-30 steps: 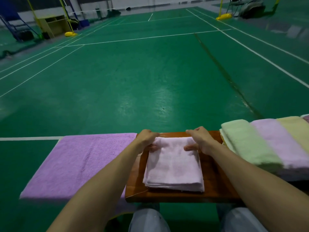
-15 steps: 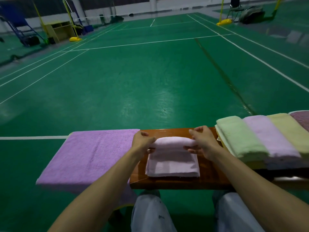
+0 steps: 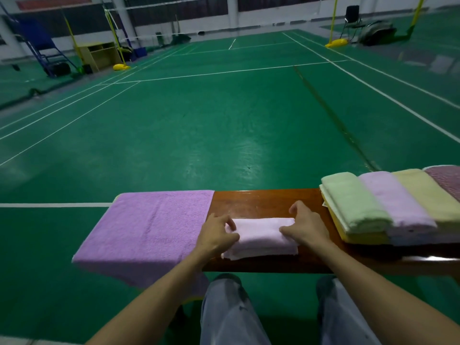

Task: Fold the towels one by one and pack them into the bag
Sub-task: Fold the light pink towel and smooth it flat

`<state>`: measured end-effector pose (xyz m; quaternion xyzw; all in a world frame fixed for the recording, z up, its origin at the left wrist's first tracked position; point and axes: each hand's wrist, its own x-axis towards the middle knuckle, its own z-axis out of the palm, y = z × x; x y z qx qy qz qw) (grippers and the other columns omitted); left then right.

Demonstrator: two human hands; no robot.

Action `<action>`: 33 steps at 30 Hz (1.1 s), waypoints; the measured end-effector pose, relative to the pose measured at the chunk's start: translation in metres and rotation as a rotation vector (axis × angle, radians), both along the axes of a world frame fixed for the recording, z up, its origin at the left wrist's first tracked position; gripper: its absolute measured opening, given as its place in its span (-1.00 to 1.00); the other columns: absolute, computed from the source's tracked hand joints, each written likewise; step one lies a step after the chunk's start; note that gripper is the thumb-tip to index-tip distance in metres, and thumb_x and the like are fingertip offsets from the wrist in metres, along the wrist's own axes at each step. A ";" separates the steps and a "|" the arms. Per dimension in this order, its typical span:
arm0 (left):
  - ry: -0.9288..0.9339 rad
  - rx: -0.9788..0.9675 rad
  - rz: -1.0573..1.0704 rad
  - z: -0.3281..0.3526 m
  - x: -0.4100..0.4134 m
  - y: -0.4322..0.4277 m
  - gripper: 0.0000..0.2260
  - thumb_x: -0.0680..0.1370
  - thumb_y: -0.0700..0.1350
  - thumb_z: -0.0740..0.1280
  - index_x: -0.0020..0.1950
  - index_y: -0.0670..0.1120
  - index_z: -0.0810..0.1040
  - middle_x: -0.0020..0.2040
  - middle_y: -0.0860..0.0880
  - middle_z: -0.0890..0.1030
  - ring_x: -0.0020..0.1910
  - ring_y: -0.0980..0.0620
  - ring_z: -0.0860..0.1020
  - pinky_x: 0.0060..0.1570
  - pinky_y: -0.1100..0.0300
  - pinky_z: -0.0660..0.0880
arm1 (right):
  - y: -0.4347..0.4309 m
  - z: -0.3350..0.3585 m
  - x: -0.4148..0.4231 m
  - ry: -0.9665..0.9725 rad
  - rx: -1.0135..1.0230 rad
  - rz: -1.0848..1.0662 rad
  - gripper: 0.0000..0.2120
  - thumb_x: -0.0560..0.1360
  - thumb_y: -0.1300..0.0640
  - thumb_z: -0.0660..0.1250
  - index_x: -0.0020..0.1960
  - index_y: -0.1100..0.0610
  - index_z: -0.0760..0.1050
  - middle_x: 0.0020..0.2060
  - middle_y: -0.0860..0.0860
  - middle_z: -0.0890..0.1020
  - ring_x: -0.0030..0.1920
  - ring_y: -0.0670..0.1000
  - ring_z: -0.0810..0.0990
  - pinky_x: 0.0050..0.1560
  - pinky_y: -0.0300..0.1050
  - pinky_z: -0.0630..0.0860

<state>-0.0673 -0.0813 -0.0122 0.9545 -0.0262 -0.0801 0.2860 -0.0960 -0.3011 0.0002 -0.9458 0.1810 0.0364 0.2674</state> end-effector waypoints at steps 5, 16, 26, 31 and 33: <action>-0.306 0.071 -0.091 0.010 0.015 -0.014 -0.84 0.55 0.01 0.31 -0.14 -0.05 0.54 0.02 0.03 0.36 0.09 0.08 0.27 0.16 0.21 0.28 | 0.000 0.001 0.011 -0.200 -0.217 0.149 -0.48 0.42 -0.23 0.40 0.27 -0.01 0.40 0.05 0.02 0.55 0.04 0.04 0.48 -0.07 -0.11 0.46; -0.234 0.289 -0.384 -0.048 0.003 -0.021 -0.52 0.66 0.15 -0.05 0.54 -0.01 0.15 0.56 0.01 0.15 0.55 0.02 0.02 0.49 -0.01 -0.03 | 0.010 -0.051 0.006 -0.032 -0.106 0.493 0.14 0.07 -0.69 -0.47 0.51 -0.29 0.15 0.56 -0.11 0.12 0.58 0.00 -0.05 0.48 0.33 -0.10; 0.022 0.064 -0.317 -0.050 0.007 0.021 -0.28 0.46 0.34 0.04 0.57 0.13 -0.04 0.58 0.04 0.00 0.54 -0.03 -0.04 0.48 -0.03 -0.09 | 0.002 -0.059 0.004 0.079 -0.052 0.373 -0.27 0.31 -0.52 -0.08 0.46 -0.41 0.11 0.59 0.01 -0.06 0.57 0.11 -0.19 0.46 0.26 -0.30; 0.213 -0.220 -0.288 -0.023 0.019 0.025 -0.51 0.46 -0.08 0.45 0.28 -0.03 0.29 0.18 0.02 0.40 0.17 0.01 0.44 0.16 0.20 0.47 | -0.015 -0.046 0.004 0.118 0.061 0.414 -0.28 0.25 -0.22 0.17 0.43 -0.32 0.19 0.52 -0.04 0.17 0.56 0.08 -0.03 0.49 0.20 -0.13; 0.253 -0.204 -0.282 -0.020 0.023 0.027 -0.52 0.43 -0.12 0.48 0.23 -0.03 0.30 0.10 0.01 0.44 0.07 0.04 0.47 0.09 0.16 0.54 | -0.023 -0.042 0.003 0.101 0.110 0.433 -0.32 0.25 -0.22 0.25 0.37 -0.35 0.21 0.46 -0.03 0.27 0.52 0.07 0.10 0.47 0.17 -0.05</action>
